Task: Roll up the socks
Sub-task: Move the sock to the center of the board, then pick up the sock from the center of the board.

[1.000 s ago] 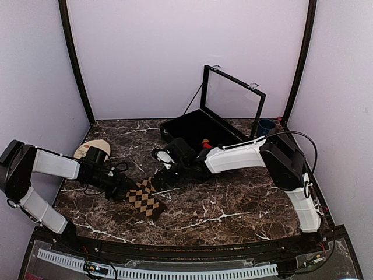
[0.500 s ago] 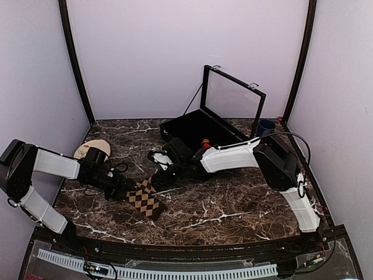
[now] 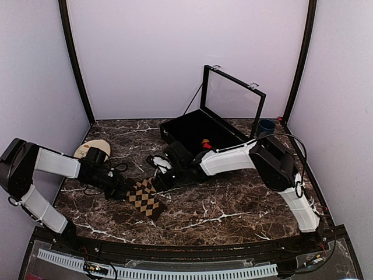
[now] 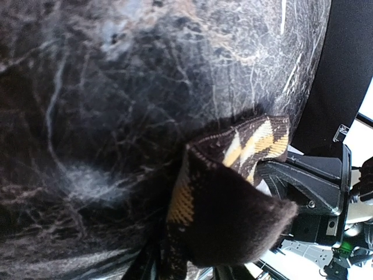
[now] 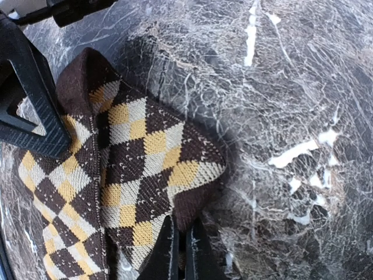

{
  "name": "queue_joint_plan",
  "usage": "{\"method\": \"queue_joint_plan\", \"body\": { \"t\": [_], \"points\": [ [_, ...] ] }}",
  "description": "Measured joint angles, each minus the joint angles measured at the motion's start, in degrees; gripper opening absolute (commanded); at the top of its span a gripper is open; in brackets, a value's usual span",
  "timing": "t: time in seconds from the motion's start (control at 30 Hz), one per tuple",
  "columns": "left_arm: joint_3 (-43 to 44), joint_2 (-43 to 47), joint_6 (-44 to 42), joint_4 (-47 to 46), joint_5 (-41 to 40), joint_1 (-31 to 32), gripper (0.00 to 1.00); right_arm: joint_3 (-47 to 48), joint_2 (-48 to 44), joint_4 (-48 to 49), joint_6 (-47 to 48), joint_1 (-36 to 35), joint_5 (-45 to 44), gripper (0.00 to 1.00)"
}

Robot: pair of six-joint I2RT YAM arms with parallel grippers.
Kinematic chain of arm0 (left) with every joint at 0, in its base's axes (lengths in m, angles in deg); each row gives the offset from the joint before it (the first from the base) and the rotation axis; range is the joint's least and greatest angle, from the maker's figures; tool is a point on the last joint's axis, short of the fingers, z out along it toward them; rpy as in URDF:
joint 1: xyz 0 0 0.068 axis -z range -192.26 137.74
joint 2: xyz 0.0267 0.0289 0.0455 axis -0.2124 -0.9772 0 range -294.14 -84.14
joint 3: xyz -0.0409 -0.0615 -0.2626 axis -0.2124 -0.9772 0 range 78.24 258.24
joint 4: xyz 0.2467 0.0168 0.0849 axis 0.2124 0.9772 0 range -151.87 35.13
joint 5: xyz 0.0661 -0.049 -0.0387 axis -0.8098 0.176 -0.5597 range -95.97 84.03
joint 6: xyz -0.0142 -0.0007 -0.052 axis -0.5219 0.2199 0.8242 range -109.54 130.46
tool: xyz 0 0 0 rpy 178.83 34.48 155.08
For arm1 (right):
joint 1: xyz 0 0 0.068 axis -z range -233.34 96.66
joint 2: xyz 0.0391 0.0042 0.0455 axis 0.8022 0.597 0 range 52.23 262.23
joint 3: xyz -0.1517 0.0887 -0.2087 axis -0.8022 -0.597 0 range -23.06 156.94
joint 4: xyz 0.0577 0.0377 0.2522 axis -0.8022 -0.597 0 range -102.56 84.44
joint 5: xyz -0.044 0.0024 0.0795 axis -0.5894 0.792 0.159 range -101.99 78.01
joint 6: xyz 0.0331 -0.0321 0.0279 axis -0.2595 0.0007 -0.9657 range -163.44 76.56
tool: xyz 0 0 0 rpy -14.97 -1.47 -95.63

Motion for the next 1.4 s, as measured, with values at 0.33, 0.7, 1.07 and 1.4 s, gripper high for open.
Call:
{"method": "queue_joint_plan", "body": {
  "t": [0.33,0.7,1.07,1.4],
  "points": [
    [-0.04,0.48,2.21,-1.81,-0.72,0.00,0.37,-7.56,-5.09,0.98,-5.60,0.13,-3.45,0.00],
    [-0.42,1.09,3.89,-4.50,-1.51,-0.26,0.45,-13.57,-11.23,-4.35,-10.91,-3.39,-15.45,0.00],
    [13.07,5.27,-8.94,7.91,-3.67,1.75,0.51,-15.76,-12.48,-3.85,-13.51,-5.27,-19.74,0.00],
    [23.80,4.13,-26.67,19.91,-15.15,21.46,0.52,-16.52,-12.72,-2.91,-14.03,-5.27,-19.71,0.00]
  ]
}}
